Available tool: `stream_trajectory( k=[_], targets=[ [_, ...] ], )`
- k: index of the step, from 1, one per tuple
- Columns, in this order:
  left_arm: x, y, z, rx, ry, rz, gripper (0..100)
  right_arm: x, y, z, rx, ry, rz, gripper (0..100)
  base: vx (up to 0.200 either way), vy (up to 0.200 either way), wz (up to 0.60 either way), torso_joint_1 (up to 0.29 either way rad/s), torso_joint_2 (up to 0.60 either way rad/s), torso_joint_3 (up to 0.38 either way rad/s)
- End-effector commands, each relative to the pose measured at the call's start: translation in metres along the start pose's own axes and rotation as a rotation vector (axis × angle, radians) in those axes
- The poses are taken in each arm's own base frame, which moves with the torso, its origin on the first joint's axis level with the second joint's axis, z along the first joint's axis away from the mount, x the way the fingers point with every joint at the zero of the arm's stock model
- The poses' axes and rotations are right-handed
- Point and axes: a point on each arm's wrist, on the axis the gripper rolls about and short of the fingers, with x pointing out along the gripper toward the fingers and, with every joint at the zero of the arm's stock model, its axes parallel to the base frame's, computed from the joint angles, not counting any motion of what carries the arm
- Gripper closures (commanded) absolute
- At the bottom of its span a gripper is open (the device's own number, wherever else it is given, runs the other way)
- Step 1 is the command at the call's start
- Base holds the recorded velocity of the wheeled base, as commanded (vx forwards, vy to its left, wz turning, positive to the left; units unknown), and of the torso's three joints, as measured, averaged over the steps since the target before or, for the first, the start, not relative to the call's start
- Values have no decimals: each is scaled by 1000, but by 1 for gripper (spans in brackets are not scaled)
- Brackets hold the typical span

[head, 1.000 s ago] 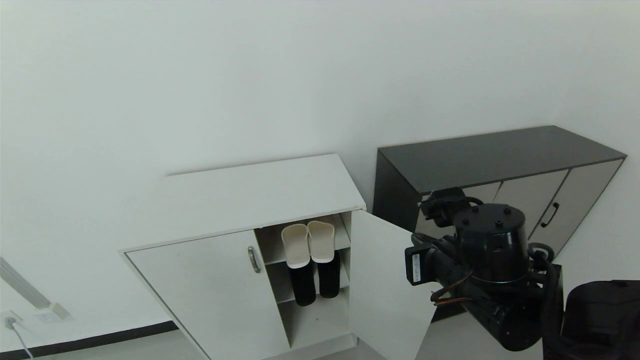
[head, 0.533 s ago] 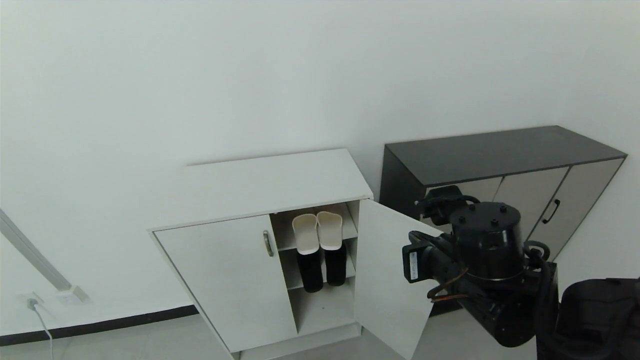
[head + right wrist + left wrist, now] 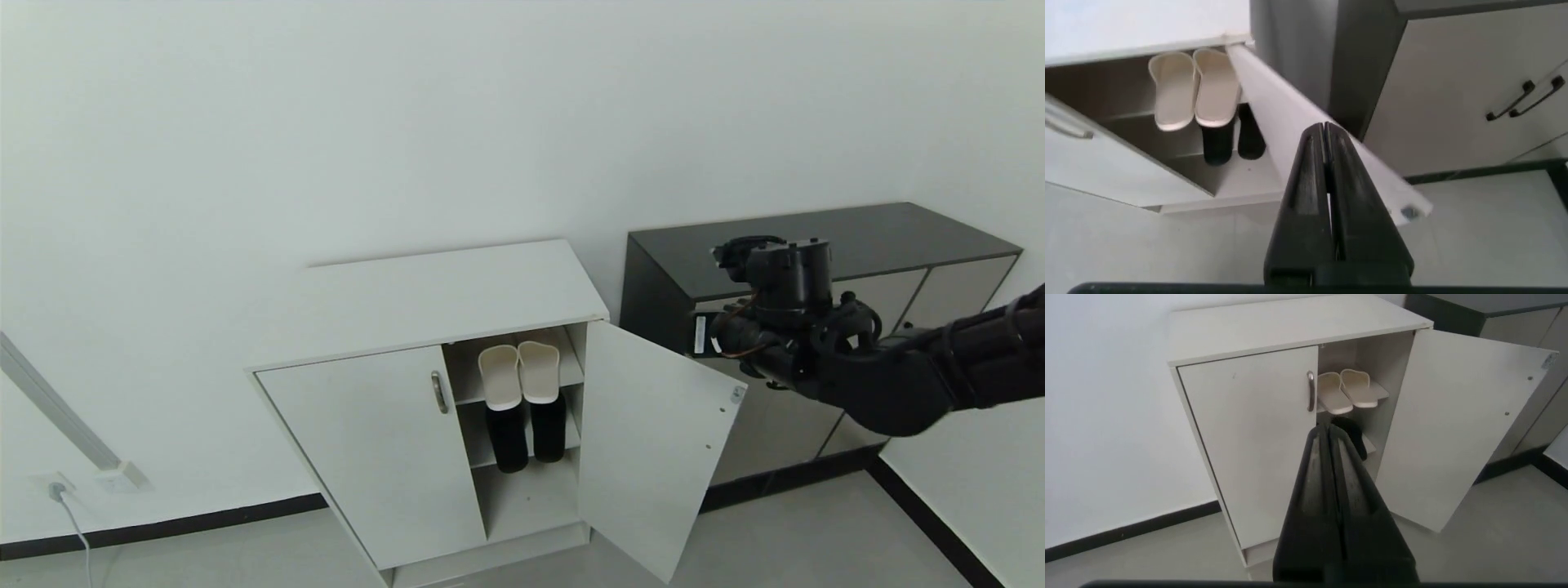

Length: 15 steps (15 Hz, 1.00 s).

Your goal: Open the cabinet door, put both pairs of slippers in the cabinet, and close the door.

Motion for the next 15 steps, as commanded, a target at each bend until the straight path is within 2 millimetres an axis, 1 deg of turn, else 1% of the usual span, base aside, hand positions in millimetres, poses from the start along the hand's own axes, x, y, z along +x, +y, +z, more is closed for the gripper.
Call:
stream_trajectory(
  k=[1, 3, 5, 7, 10, 15],
  targets=[
    [0, 0, 0, -1, 1, 1, 100, 39, -18, 8, 51, 34, -47, 100, 0, 0, 0, 0, 0, 0],
    [0, 0, 0, 0, 1, 1, 100, 55, -23, 8, 60, 34, -49, 100, 0, 0, 0, 0, 0, 0],
    [0, 0, 0, -1, 1, 1, 100, 70, -26, 1, 61, 48, -51, 100, 0, 0, 0, 0, 0, 0],
    [0, 0, 0, -1, 1, 1, 100, 85, -32, -11, 60, 74, -68, 100, 0, 0, 0, 0, 0, 0],
    [0, 0, 0, -1, 1, 1, 100, 97, -36, -24, 74, 98, -84, 100, 0, 0, 0, 0, 0, 0],
    [0, 0, 0, -1, 1, 1, 100, 105, -40, -38, 71, 129, -97, 100, 0, 0, 0, 0, 0, 0]
  ],
)
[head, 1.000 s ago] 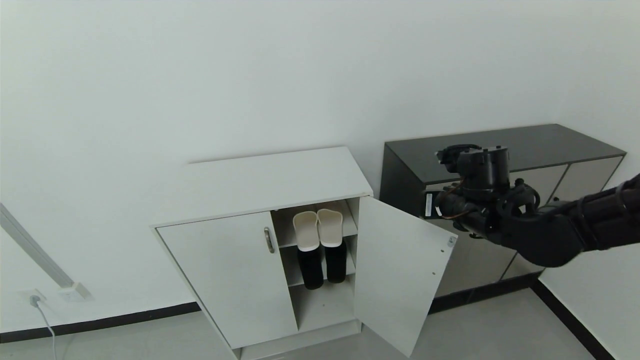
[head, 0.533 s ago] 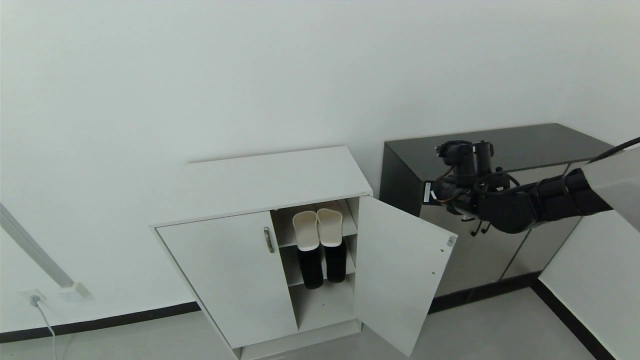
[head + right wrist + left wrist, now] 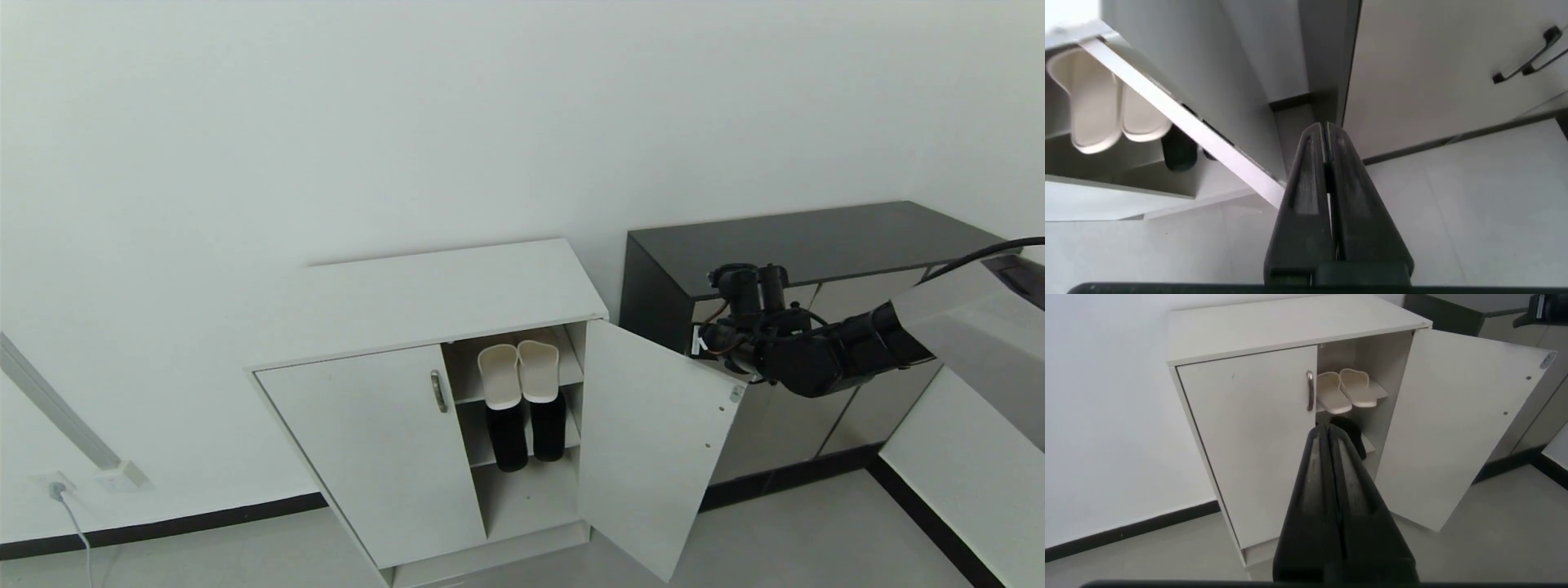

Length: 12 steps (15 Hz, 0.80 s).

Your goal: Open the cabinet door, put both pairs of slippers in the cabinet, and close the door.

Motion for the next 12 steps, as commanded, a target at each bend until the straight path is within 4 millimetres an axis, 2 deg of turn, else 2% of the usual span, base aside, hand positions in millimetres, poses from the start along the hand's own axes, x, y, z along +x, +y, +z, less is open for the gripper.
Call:
stream_trajectory(
  k=[1, 8, 12],
  targets=[
    [0, 0, 0, -1, 2, 0, 100, 6, 0, -7, -4, 14, -3, 100, 0, 0, 0, 0, 0, 0],
    [0, 0, 0, 1, 2, 0, 100, 7, 0, -25, -12, 52, -6, 100, 0, 0, 0, 0, 0, 0],
    [0, 0, 0, 1, 0, 0, 100, -23, 25, -41, -46, 38, 63, 100, 0, 0, 0, 0, 0, 0]
  ],
)
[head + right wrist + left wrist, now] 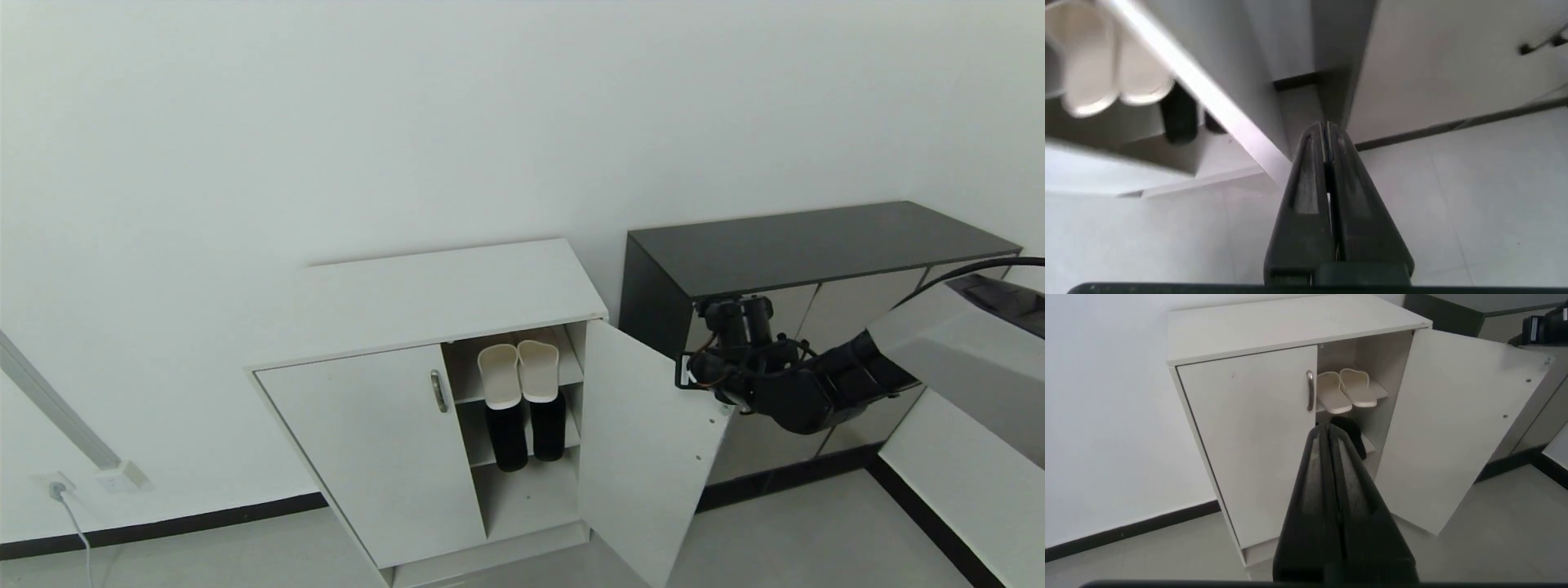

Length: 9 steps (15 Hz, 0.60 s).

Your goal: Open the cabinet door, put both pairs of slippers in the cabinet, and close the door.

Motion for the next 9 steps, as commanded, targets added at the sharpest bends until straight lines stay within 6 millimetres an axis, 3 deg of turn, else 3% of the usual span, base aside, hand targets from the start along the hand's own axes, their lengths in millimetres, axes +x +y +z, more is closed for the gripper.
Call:
stream_trajectory(
  k=[1, 5, 9],
  targets=[
    [0, 0, 0, 0, 2, 0, 100, -17, 13, -4, -16, -10, 33, 100, 0, 0, 0, 0, 0, 0],
    [0, 0, 0, 0, 0, 0, 100, -58, 40, -27, -59, -4, 135, 100, 0, 0, 0, 0, 0, 0],
    [0, 0, 0, 0, 2, 0, 100, -96, 73, -35, -51, 5, 251, 100, 0, 0, 0, 0, 0, 0]
  ],
)
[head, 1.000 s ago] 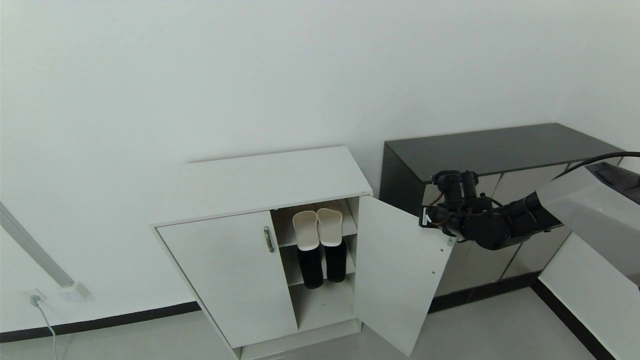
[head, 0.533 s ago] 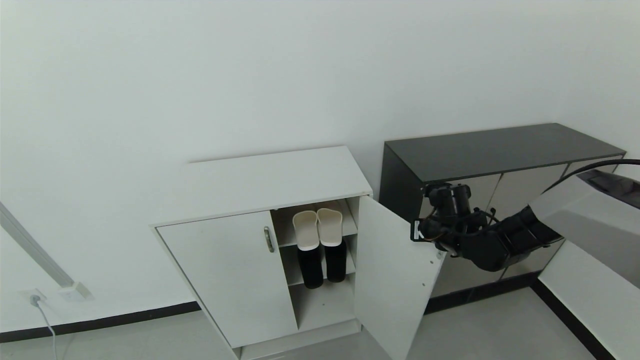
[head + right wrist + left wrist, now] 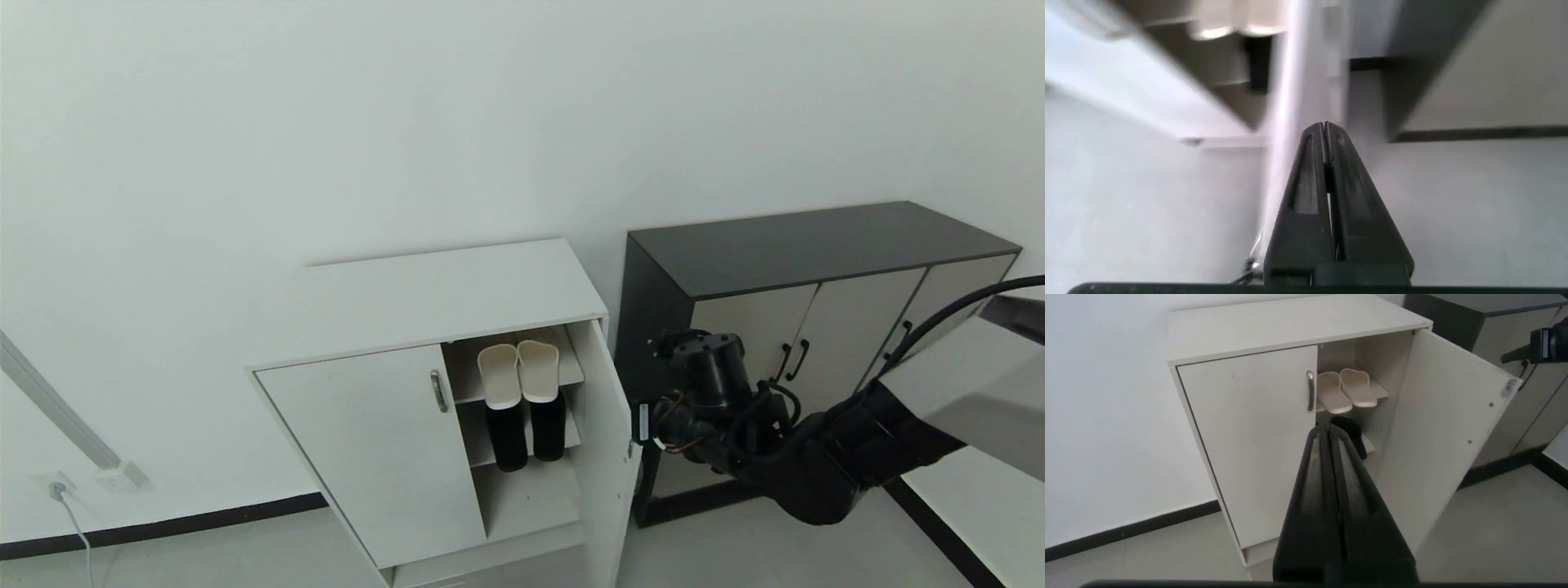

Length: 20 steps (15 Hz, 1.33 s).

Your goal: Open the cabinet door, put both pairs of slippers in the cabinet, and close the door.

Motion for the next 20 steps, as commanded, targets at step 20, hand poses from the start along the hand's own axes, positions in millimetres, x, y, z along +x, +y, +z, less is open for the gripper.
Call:
stream_trajectory(
  k=[20],
  targets=[
    [0, 0, 0, 0, 2, 0, 100, -52, 30, -9, -97, -27, 173, 100, 0, 0, 180, 1, 1, 1]
  ],
)
